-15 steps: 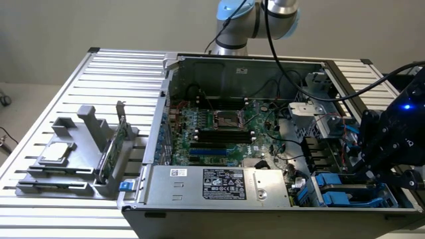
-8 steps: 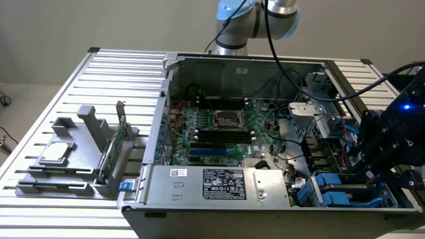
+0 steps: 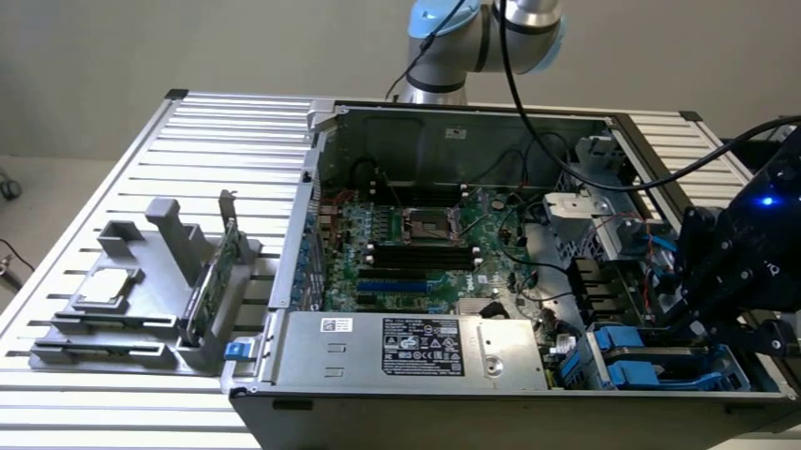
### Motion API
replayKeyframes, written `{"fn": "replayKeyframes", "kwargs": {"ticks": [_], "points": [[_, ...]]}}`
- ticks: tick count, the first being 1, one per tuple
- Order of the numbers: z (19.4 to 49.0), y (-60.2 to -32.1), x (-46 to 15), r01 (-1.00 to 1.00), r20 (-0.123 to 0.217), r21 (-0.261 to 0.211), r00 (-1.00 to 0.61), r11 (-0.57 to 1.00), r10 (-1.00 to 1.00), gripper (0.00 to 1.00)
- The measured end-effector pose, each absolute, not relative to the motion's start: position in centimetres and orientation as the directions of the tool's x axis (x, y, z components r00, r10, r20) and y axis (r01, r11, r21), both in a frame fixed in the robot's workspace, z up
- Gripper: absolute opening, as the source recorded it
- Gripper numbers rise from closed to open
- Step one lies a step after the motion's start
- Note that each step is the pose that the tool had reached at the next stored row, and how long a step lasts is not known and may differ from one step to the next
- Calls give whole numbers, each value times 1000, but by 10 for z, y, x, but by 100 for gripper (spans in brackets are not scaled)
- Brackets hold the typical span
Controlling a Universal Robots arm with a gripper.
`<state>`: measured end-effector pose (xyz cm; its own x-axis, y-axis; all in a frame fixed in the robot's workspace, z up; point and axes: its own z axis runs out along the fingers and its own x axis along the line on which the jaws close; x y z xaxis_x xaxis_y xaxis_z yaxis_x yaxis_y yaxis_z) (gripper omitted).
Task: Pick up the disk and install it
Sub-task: 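Insert the first disk wire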
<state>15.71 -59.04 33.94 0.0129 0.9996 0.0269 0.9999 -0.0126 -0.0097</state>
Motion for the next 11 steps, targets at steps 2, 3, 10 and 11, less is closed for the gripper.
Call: {"fn": "replayKeyframes", "kwargs": {"ticks": [2, 3, 10, 11], "points": [[339, -590, 157, 1000, 27, -10, 13, -13, 1000, 16], [339, -590, 157, 1000, 27, -10, 13, -13, 1000, 16], [337, -590, 157, 1000, 27, -10, 13, -13, 1000, 16], [337, -590, 157, 1000, 27, -10, 14, -13, 1000, 16]]}}
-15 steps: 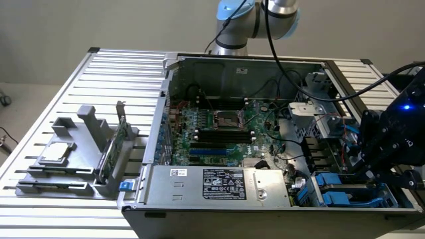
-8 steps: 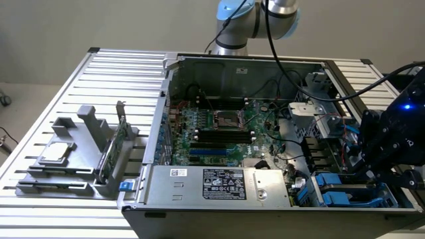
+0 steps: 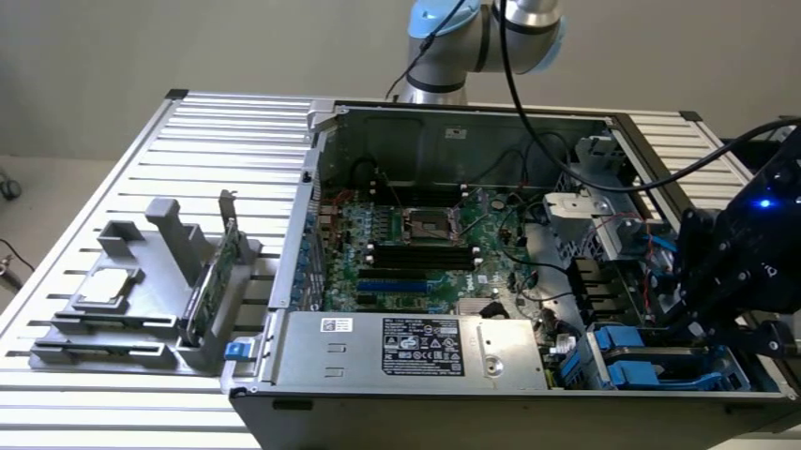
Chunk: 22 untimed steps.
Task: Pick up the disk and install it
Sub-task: 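Insert the first disk wire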
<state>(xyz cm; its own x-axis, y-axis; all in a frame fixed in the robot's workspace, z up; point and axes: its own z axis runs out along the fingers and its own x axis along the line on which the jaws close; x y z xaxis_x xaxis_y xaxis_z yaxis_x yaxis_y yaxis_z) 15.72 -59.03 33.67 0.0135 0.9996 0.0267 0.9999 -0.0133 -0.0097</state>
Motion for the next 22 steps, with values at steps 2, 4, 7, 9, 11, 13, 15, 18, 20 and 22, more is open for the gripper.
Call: {"fn": "replayKeyframes", "kwargs": {"ticks": [2, 4, 7, 9, 11, 13, 15, 18, 20, 22], "points": [[336, -590, 157, 1000, 27, -10, 14, -13, 1000, 16], [335, -590, 158, 1000, 27, -10, 14, -13, 1000, 16], [335, -590, 158, 1000, 27, -10, 14, -13, 1000, 16], [334, -590, 159, 1000, 26, -10, 14, -14, 1000, 16], [334, -590, 159, 1000, 26, -10, 14, -13, 1000, 16], [333, -591, 159, 1000, 28, -9, 13, -13, 1000, 18], [334, -591, 159, 1000, 27, -10, 13, -13, 1000, 25], [342, -591, 158, 1000, 27, -10, 14, -13, 1000, 25], [349, -591, 156, 1000, 27, -10, 14, -13, 1000, 25], [352, -591, 150, 1000, 27, -10, 13, -13, 1000, 25]]}}
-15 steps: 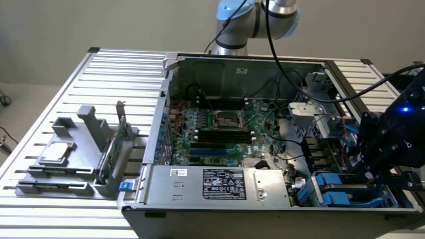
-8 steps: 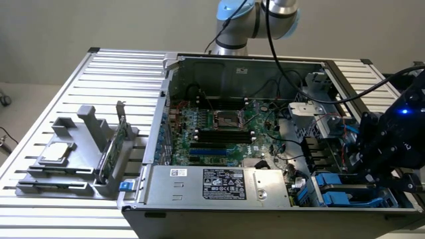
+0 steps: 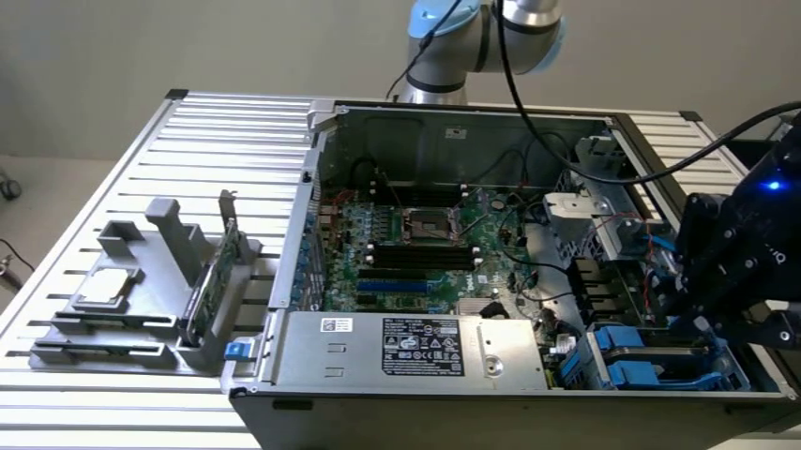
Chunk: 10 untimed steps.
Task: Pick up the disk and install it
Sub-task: 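Insert the first disk wire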
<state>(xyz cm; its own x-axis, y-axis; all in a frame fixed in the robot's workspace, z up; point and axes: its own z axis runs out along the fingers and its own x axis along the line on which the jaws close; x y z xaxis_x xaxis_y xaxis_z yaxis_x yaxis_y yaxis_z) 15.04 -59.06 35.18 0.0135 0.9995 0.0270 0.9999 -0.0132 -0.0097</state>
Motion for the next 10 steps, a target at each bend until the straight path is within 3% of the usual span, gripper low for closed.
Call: {"fn": "replayKeyframes", "kwargs": {"ticks": [10], "points": [[353, -591, 119, 1000, 27, -9, 13, -13, 1000, 25]]}}
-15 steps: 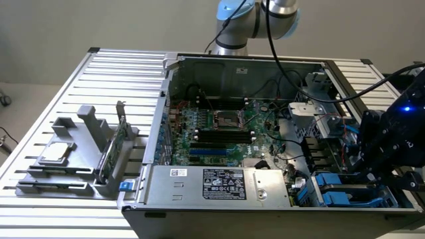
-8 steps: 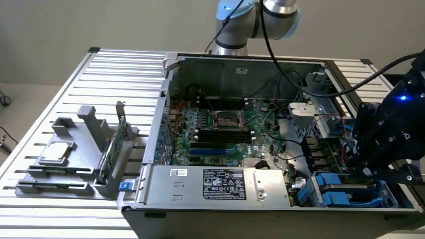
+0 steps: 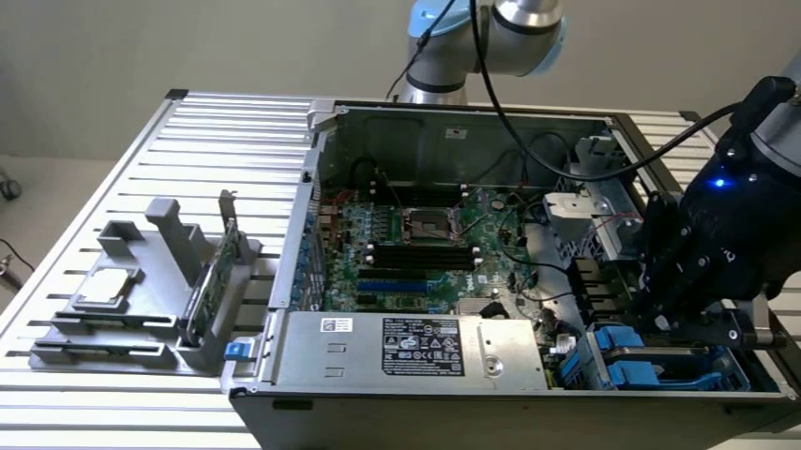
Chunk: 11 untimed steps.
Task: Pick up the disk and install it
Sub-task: 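Insert the first disk wire, then insert the second disk wire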
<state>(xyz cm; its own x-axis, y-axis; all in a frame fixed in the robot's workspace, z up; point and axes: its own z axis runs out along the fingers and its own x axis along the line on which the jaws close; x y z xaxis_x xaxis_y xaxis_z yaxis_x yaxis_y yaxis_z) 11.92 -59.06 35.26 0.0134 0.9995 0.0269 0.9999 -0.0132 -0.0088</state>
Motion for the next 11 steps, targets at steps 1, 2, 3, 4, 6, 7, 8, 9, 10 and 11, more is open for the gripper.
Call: {"fn": "replayKeyframes", "kwargs": {"ticks": [1, 2, 3, 4, 6, 7, 8, 9, 10, 11], "points": [[353, -591, 119, 1000, 27, -9, 13, -13, 1000, 25], [353, -591, 119, 1000, 27, -9, 13, -13, 1000, 25], [353, -591, 119, 1000, 27, -9, 13, -13, 1000, 25], [353, -591, 119, 1000, 27, -9, 13, -13, 1000, 25], [353, -591, 119, 1000, 27, -9, 13, -13, 1000, 25], [353, -591, 119, 1000, 27, -9, 13, -13, 1000, 25], [353, -591, 119, 1000, 27, -9, 13, -13, 1000, 25], [353, -591, 119, 1000, 27, -9, 13, -13, 1000, 25], [353, -591, 119, 1000, 27, -9, 13, -13, 1000, 25], [353, -591, 119, 1000, 27, -9, 13, -13, 1000, 25]]}}
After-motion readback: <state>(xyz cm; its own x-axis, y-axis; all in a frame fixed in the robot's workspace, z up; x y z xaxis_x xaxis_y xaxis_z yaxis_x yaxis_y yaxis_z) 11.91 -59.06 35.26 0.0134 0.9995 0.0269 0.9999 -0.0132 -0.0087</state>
